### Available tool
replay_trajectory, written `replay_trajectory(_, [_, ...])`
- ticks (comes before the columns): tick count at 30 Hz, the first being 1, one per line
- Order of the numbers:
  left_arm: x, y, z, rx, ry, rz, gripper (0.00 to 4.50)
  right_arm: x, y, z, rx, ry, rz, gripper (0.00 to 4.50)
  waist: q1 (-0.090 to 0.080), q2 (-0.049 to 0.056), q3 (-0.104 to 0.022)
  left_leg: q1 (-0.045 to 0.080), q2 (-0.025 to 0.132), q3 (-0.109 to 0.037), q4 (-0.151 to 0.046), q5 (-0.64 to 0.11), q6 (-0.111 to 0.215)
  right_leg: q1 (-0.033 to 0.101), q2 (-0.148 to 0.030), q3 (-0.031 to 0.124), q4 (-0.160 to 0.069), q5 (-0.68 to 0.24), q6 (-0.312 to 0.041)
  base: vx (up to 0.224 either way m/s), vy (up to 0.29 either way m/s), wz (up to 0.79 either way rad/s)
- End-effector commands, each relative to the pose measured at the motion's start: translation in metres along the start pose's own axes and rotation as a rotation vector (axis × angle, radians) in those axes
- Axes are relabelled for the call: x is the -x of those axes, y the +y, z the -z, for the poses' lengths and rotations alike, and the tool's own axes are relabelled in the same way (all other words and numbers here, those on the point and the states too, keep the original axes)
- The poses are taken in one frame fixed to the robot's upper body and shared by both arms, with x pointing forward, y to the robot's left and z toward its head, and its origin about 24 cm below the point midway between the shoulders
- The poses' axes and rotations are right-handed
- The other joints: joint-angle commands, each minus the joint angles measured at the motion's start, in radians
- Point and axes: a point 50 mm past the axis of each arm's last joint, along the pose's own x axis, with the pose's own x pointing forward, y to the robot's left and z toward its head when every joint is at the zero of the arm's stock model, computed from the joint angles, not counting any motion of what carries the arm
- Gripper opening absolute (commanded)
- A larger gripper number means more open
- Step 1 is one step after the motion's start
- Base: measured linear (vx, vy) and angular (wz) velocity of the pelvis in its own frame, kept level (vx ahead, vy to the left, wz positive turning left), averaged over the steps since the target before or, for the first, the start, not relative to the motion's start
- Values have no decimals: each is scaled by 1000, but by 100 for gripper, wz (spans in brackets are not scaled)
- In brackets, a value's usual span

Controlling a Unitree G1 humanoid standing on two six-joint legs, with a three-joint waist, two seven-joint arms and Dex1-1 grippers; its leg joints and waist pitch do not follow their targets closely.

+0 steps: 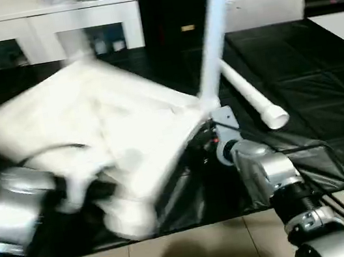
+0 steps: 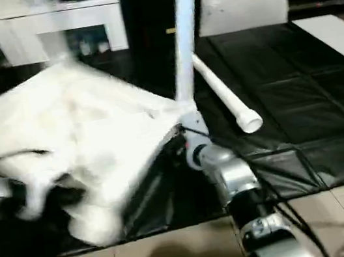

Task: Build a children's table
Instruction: Rotate table base

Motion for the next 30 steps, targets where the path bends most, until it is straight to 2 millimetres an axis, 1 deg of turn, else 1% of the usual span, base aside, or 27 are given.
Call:
replay_trajectory(1, [-15,-11,-28,-104,-104,97,7,-6,16,-10,18,-27,-73,450,7,21,-66,11,21,-16,-75,-377,-39,39,-70,44,-70,-429,-172,0,0,0])
replay_trajectory(2, [-16,-11,-29,-107,-106,93,7,-6,16,-10,18,-27,-72,450,5,21,-67,10,21,-15,-74,-367,-36,40,-70,45,-71,-427,-172,0,0,0])
replay_trajectory(4, [-28,-2,-38,-134,-144,27,7,-6,14,-10,20,-30,-66,450,5,19,-67,6,20,-13,-71,-340,-28,42,-67,44,-72,-428,-169,0,0,0])
replay_trajectory(5, [-32,2,-43,-137,-163,-5,7,-6,13,-10,21,-32,-62,450,9,22,-69,13,19,-12,-67,-342,-29,38,-65,42,-73,-432,-164,0,0,0])
replay_trajectory(6, [-35,5,-46,-135,-175,-24,7,-6,13,-10,22,-34,-59,450,6,20,-68,11,18,-11,-68,-343,-25,38,-63,42,-75,-434,-161,0,0,0])
replay_trajectory(8, [-41,14,-53,-127,-209,-105,7,-6,11,-11,26,-40,-51,450,6,19,-70,8,19,-14,-68,-339,-26,43,-64,38,-73,-439,-153,0,0,0])
replay_trajectory(9, [-44,20,-58,-140,-221,-164,7,-5,9,-13,31,-52,-36,450,5,19,-69,8,18,-13,-68,-342,-21,40,-60,37,-78,-443,-148,0,0,0])
replay_trajectory(10, [-46,24,-61,-149,-229,-203,7,-5,7,-14,35,-61,-26,450,6,20,-71,11,19,-13,-66,-345,-23,40,-62,37,-76,-439,-149,0,0,0])
replay_trajectory(11, [-48,28,-63,-155,-231,-236,7,-4,5,-15,40,-72,-15,450,6,18,-71,7,18,-14,-66,-340,-19,43,-63,36,-78,-444,-142,0,0,0])
replay_trajectory(12, [-49,32,-64,-175,-227,-277,7,-4,3,-17,44,-86,0,450,7,18,-73,8,19,-14,-66,-338,-19,42,-63,37,-78,-441,-143,0,0,0])
replay_trajectory(13, [-50,37,-65,-207,-217,-326,7,-2,-2,-20,37,-109,22,450,8,16,-74,4,19,-15,-66,-323,-17,47,-65,37,-74,-427,-144,0,0,0])
replay_trajectory(14, [-51,43,-66,-236,-206,-394,7,2,-9,-25,7,-147,49,450,7,15,-73,2,17,-14,-66,-319,-12,45,-61,36,-77,-430,-139,0,0,0])
replay_trajectory(15, [-51,45,-67,-240,-224,-425,7,4,-15,-28,1,-167,74,450,7,16,-75,4,17,-13,-65,-310,-10,46,-61,37,-76,-414,-136,0,0,0])
replay_trajectory(16, [-52,46,-68,-230,-259,-440,7,8,-20,-32,27,-193,100,450,11,17,-78,3,20,-13,-64,-289,-10,48,-62,38,-71,-387,-141,0,0,0])
replay_trajectory(18, [-53,44,-69,-214,-296,-437,7,12,-24,-35,78,-223,127,450,14,16,-80,2,21,-10,-63,-263,-9,49,-63,39,-68,-347,-155,0,0,0])
replay_trajectory(19, [-52,43,-71,-180,-350,-446,7,16,-26,-38,78,-250,115,450,19,20,-85,0,24,-10,-62,-230,-5,51,-64,41,-58,-283,-176,0,0,0])
replay_trajectory(20, [-52,43,-71,-180,-350,-446,24,16,-26,-38,78,-250,115,450,23,17,-84,-3,24,-7,-61,-211,3,52,-61,41,-55,-234,-192,0,0,0])
replay_trajectory(21, [-50,38,-72,-68,-478,-463,24,25,-30,-42,70,-297,118,450,23,19,-82,-4,22,-4,-60,-216,12,54,-61,41,-55,-226,-202,0,0,0])
replay_trajectory(22, [-48,35,-71,11,-560,-485,35,32,-33,-44,66,-326,137,450,30,14,-82,-6,26,-4,-59,-207,19,57,-65,42,-55,-218,-210,0,0,0])
replay_trajectory(23, [-48,35,-71,11,-560,-485,44,32,-33,-44,66,-326,137,450,32,15,-84,-5,26,-3,-58,-202,24,56,-65,42,-55,-217,-212,0,0,0])
replay_trajectory(24, [-47,31,-68,80,-616,-494,47,38,-33,-45,53,-353,136,450,32,16,-84,-5,25,-3,-59,-204,27,53,-62,40,-55,-223,-213,0,0,0])
replay_trajectory(25, [-47,30,-66,106,-636,-511,57,41,-32,-46,38,-369,130,450,32,14,-83,-6,27,-3,-59,-210,30,55,-61,40,-55,-229,-211,0,0,0])
replay_trajectory(26, [-44,25,-56,187,-678,-586,69,53,-32,-48,6,-425,158,450,30,15,-79,-3,27,-3,-62,-238,34,50,-58,37,-63,-279,-194,0,0,0])
replay_trajectory(27, [-44,21,-51,213,-671,-630,69,60,-30,-47,-10,-451,156,450,28,8,-75,-4,29,-3,-64,-263,32,47,-57,36,-69,-328,-172,0,0,0])
replay_trajectory(28, [-44,21,-51,213,-671,-630,78,60,-30,-47,-10,-451,156,450,28,10,-75,-3,30,-5,-65,-272,28,47,-57,36,-68,-343,-161,0,0,0])
replay_trajectory(29, [-43,17,-46,230,-664,-677,89,66,-28,-45,-34,-468,161,450,24,9,-72,-1,28,-5,-67,-296,28,41,-52,34,-75,-393,-136,0,0,0])
replay_trajectory(30, [-42,12,-44,247,-686,-693,99,72,-25,-43,-64,-501,152,450,24,6,-70,1,26,-4,-66,-312,29,38,-52,33,-81,-428,-121,0,0,0])
